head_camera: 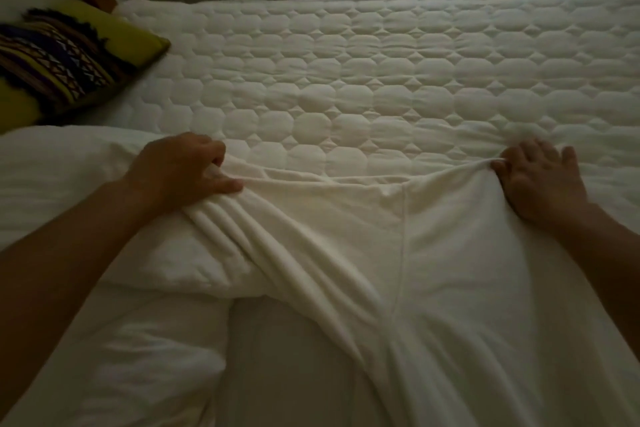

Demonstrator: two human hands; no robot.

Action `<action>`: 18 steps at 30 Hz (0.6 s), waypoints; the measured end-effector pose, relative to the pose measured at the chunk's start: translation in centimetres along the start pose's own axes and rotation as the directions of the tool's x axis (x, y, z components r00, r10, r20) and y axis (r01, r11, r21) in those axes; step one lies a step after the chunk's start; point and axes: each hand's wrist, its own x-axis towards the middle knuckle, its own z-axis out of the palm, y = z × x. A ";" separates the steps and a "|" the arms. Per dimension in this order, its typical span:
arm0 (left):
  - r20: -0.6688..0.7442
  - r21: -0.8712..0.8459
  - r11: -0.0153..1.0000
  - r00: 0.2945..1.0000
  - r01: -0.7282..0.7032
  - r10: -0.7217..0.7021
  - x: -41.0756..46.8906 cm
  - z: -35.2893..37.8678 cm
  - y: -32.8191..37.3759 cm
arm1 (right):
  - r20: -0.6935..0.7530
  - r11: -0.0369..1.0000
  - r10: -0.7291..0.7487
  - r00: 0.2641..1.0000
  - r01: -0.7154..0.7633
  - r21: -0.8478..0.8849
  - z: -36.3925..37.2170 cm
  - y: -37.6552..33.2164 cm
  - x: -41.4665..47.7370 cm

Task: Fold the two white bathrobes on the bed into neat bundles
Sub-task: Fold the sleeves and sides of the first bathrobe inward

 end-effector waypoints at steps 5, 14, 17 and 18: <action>0.089 0.014 0.988 0.984 0.153 -0.153 -1.4 -0.7 -3.8 | 0.008 0.999 0.009 1.000 -0.009 -0.037 -0.3 -0.2 0.1; 0.102 -0.004 0.934 0.929 0.357 -0.355 -3.8 -3.7 -8.5 | 0.029 0.997 0.021 0.999 -0.018 -0.080 -0.4 -0.3 0.1; 0.098 -0.059 0.894 0.894 0.444 -0.437 -4.4 -3.0 -7.9 | 0.029 0.996 0.015 0.999 -0.013 -0.089 -0.4 -0.3 0.2; 0.080 -0.113 0.862 0.870 0.494 -0.487 -4.5 -2.5 -8.1 | 0.030 0.996 0.011 1.000 -0.008 -0.093 -0.4 -0.2 0.2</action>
